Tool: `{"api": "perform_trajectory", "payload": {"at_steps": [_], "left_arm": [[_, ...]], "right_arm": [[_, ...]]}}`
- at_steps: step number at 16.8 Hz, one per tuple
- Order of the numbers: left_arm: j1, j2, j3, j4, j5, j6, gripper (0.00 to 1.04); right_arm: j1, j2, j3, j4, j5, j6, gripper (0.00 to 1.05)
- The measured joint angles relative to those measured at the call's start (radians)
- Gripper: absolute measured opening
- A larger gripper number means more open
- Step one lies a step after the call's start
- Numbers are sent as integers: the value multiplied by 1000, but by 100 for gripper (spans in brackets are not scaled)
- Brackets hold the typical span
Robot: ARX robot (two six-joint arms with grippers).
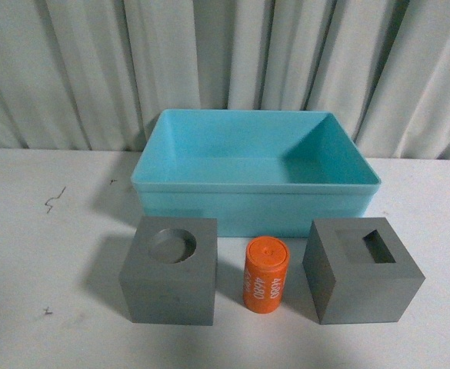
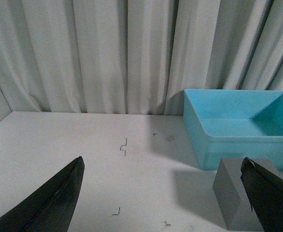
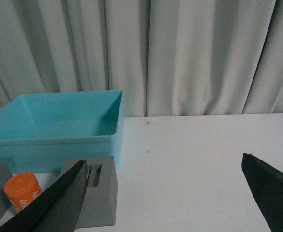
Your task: Place gray and orange parts in blue box
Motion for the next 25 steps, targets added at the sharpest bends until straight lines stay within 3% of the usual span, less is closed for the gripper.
{"api": "perform_trajectory", "payload": {"at_steps": [25], "left_arm": [[0, 0, 0, 0, 0, 0, 98]], "right_arm": [[0, 0, 0, 0, 0, 0, 98]]}}
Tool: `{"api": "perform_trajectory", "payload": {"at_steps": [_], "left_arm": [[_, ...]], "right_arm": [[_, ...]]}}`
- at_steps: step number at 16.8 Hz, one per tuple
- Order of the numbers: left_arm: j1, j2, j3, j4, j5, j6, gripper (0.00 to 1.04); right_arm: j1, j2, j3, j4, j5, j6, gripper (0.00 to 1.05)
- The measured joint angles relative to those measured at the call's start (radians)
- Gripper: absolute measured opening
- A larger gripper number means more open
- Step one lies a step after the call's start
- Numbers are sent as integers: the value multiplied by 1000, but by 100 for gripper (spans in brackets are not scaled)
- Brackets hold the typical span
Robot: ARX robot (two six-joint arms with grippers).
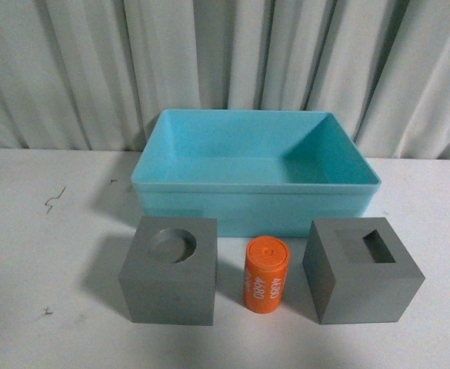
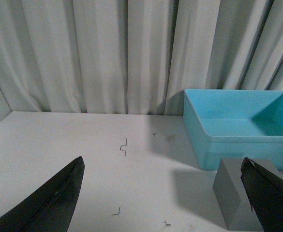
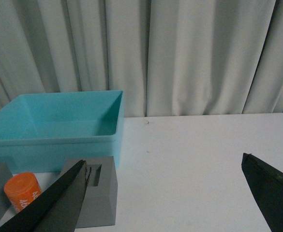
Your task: Place gray and orange parts in blue box
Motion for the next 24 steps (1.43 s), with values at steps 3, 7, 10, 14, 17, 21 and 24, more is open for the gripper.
{"api": "perform_trajectory", "payload": {"at_steps": [3, 7, 10, 14, 17, 21, 24], "left_arm": [[0, 0, 0, 0, 0, 0, 98], [0, 0, 0, 0, 0, 0, 98], [0, 0, 0, 0, 0, 0, 98], [0, 0, 0, 0, -2, 0, 98], [0, 0, 0, 0, 0, 0, 98], [0, 0, 0, 0, 0, 0, 98], [0, 0, 0, 0, 0, 0, 98]], "right_arm": [[0, 0, 0, 0, 0, 0, 98], [0, 0, 0, 0, 0, 0, 98], [0, 0, 0, 0, 0, 0, 98], [18, 195, 121, -273, 140, 90, 98], [-130, 674, 354, -85, 76, 103, 98], [-37, 962, 489, 109, -13, 11, 98], [22, 1106, 516, 157, -34, -10, 98]]}}
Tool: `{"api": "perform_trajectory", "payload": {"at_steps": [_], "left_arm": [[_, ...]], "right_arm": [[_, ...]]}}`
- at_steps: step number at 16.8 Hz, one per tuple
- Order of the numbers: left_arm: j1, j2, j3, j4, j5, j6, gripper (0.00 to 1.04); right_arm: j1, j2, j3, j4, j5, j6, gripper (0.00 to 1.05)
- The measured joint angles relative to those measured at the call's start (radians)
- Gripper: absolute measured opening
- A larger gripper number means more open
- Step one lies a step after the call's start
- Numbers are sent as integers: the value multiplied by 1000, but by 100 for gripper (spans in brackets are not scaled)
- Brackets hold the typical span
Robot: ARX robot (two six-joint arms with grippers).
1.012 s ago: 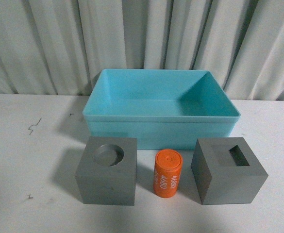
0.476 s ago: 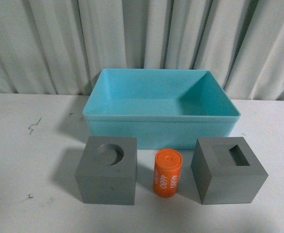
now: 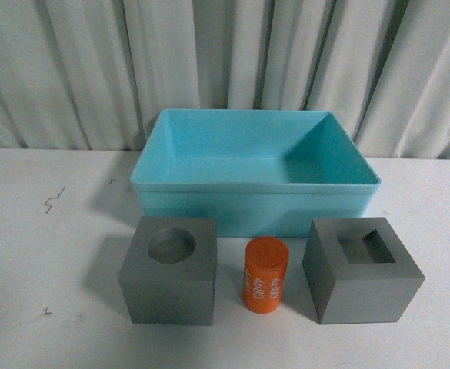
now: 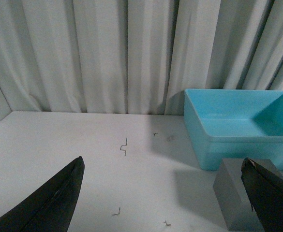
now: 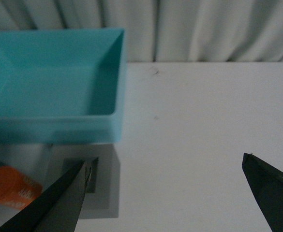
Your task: Place gray and orange parts in blue box
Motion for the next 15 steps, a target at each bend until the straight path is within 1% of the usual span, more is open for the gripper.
{"api": "perform_trajectory", "payload": {"at_steps": [3, 6, 8, 11, 15], "left_arm": [[0, 0, 0, 0, 0, 0, 98], [0, 0, 0, 0, 0, 0, 98], [0, 0, 0, 0, 0, 0, 98], [0, 0, 0, 0, 0, 0, 98], [0, 0, 0, 0, 0, 0, 98]], "right_arm": [[45, 93, 17, 26, 8, -8, 98], [150, 305, 74, 59, 48, 12, 98], [181, 408, 93, 79, 58, 48, 98], [177, 507, 122, 87, 75, 96, 98], [155, 599, 183, 90, 65, 139, 98]]}}
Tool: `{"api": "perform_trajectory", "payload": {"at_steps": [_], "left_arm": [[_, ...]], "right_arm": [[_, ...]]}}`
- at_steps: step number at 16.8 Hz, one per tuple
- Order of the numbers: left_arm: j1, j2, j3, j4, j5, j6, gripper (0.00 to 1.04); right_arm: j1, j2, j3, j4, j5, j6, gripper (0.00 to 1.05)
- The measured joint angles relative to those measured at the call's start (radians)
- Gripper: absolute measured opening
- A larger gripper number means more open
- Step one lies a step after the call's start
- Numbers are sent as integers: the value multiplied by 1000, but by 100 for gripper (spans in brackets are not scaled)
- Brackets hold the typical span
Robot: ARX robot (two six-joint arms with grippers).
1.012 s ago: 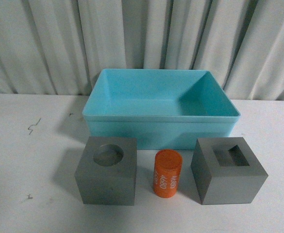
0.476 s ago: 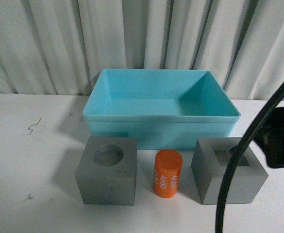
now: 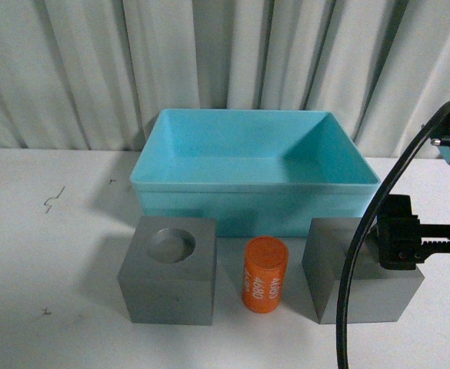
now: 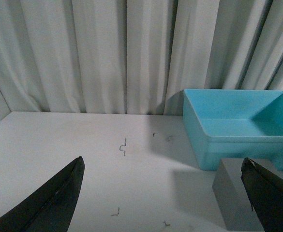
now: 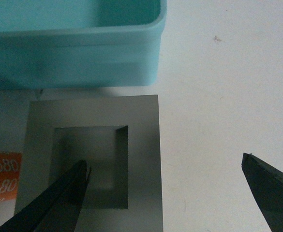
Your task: Place gray and orange parts in blue box
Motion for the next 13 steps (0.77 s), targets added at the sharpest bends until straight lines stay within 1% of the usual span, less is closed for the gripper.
{"api": "perform_trajectory", "payload": {"at_steps": [6, 7, 9, 10, 13], "left_arm": [[0, 0, 0, 0, 0, 0, 98], [0, 0, 0, 0, 0, 0, 98], [0, 0, 0, 0, 0, 0, 98], [0, 0, 0, 0, 0, 0, 98], [0, 0, 0, 0, 0, 0, 98]], "right_arm": [[-34, 127, 55, -1, -19, 89, 98], [-37, 133, 63, -3, -16, 95, 90], [-40, 138, 63, 5, -32, 113, 67], [-40, 138, 60, 12, -45, 118, 58], [-51, 109, 25, 24, -40, 130, 26]]}}
